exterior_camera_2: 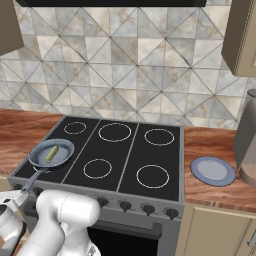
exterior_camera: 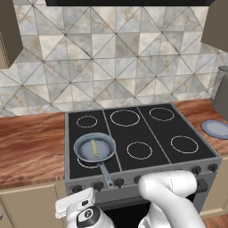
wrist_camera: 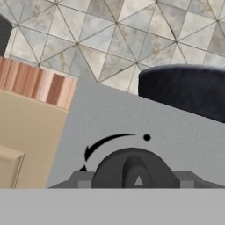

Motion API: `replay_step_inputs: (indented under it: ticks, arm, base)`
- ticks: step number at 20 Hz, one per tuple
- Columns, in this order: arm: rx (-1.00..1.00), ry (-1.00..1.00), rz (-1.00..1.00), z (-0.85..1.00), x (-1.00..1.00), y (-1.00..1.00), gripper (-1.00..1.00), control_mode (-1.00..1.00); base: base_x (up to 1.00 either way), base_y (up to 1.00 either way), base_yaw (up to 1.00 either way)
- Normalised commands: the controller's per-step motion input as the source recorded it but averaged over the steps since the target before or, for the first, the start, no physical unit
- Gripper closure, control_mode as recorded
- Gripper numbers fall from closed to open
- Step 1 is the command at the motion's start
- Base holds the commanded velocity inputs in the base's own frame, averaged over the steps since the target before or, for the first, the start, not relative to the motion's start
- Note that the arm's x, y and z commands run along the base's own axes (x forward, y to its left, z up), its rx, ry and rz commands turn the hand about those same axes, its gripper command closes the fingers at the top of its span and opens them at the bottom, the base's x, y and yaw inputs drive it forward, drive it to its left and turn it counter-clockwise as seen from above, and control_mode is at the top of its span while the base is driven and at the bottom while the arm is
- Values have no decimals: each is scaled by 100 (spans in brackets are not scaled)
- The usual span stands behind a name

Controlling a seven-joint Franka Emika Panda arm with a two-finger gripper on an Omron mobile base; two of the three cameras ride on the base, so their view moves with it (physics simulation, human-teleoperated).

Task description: Pick up the butter stick and place it in the pan. Then turn on the burner for the pan.

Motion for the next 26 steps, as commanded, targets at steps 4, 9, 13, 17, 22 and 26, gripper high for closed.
replay_step_inputs:
  ticks: [4,9,13,17,22,26]
  arm:
    - [-25,5,9,0,24,0,100,-100]
    - [-29,6,8,-3,25,0,100,-100]
    - [-34,6,6,-9,22,0,100,-100]
    - [-36,5,7,-14,23,0,100,-100]
    - [-18,4,2,-4,18,0,100,-100]
    - [-1,0,1,0,0,0,100,-100]
  base:
    - [0,0,0]
    - [0,0,0]
    - [0,0,0]
    - [0,0,0]
    - [0,0,0]
    - [0,0,0]
